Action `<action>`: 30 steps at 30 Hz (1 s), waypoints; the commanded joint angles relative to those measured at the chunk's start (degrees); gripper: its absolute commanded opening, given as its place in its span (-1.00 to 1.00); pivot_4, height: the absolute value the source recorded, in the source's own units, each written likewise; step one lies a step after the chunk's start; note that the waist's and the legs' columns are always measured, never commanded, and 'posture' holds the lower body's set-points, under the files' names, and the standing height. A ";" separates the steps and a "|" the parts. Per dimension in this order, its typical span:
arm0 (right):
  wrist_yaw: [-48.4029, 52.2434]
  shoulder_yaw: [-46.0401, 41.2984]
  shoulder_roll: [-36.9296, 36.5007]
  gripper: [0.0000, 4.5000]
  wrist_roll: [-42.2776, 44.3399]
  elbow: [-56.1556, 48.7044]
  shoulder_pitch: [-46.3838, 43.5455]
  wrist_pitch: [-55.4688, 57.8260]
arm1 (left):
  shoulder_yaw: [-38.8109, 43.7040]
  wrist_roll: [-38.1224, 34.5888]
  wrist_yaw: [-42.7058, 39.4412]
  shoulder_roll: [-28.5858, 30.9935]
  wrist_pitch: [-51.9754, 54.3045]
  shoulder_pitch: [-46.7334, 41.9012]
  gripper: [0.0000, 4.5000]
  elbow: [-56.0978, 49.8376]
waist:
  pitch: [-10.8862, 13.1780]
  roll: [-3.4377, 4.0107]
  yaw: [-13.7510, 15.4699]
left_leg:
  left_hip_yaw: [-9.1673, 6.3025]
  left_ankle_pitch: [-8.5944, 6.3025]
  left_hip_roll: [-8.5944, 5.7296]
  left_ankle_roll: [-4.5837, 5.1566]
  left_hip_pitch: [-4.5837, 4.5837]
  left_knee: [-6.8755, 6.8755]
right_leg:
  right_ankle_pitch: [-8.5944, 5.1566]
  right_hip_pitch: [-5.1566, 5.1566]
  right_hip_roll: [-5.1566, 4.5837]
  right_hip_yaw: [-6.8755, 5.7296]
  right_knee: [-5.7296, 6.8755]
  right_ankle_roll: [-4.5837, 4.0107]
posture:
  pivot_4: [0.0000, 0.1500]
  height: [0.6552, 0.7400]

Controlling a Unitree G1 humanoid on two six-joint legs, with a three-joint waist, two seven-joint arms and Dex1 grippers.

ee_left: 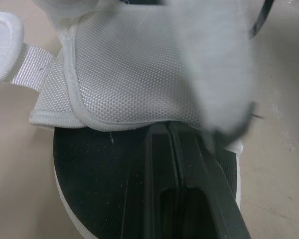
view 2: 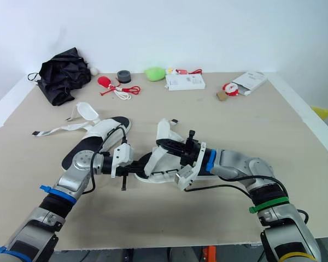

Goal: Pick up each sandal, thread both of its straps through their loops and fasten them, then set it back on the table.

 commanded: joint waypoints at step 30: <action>40.66 -18.41 -35.47 0.99 132.15 -55.87 30.94 96.09 | -5.83 5.42 -1.96 -0.05 1.29 2.02 -1.00 8.87 | -0.02 0.15 0.85 | -0.66 -0.22 0.21 0.24 0.06 -0.02 | -0.26 0.68 -0.41 -0.51 -0.59 -0.01 | 1.00 1.00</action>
